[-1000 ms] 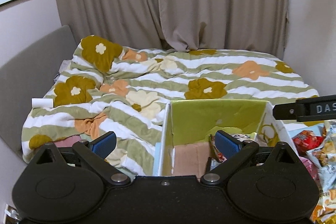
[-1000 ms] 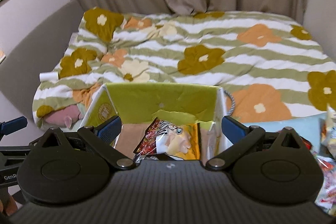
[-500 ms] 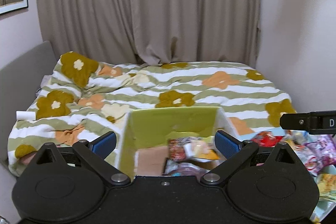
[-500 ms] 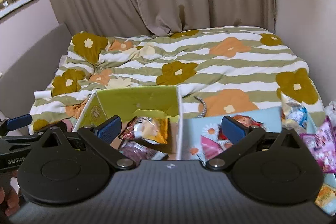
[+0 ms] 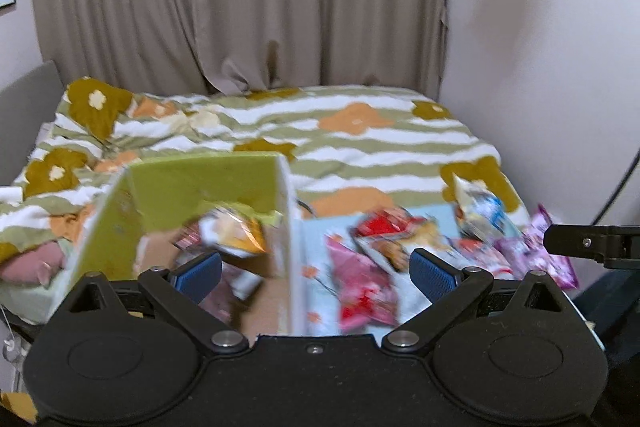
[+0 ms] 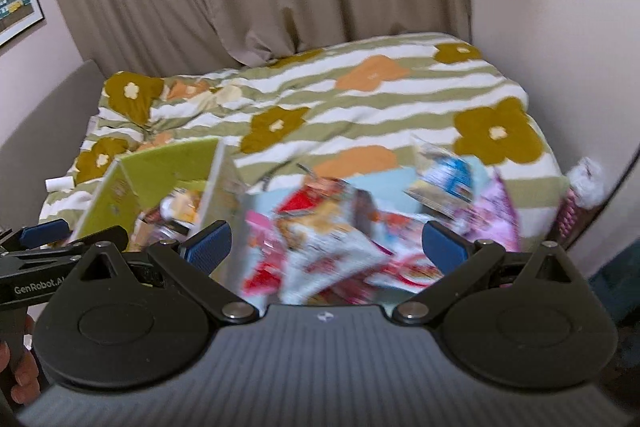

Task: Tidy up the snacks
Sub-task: 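Grasp a white cake packet with the left tool while the right grasps a yellow bag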

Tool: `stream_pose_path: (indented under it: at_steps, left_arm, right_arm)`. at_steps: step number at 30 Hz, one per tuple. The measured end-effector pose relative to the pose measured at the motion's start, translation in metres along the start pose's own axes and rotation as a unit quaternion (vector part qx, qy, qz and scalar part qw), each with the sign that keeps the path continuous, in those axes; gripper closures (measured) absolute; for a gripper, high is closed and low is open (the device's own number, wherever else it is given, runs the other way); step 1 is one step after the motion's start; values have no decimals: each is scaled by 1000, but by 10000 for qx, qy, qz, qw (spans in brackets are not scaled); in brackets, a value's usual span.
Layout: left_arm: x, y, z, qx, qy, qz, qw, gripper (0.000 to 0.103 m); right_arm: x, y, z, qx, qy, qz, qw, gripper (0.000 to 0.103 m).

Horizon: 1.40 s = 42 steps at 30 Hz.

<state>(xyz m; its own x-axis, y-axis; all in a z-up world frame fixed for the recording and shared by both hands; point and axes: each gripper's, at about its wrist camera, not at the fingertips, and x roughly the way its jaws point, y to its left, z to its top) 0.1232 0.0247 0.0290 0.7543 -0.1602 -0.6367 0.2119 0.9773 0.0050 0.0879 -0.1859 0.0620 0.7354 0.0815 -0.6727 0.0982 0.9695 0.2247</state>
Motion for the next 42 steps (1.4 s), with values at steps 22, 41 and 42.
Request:
stream_pose_path:
  at_steps: [22, 41, 42]
  left_arm:
    - [128, -86, -76, 327, 1392, -989, 9848, 1]
    - [181, -98, -94, 521, 1948, -1354, 9701, 4]
    - [181, -97, -94, 508, 1939, -1400, 9696, 6]
  right_arm:
    - [32, -143, -90, 1142, 1140, -221, 9867, 0]
    - [86, -160, -111, 1907, 1552, -362, 9686, 0]
    - [88, -160, -111, 1917, 1550, -370, 9684, 0]
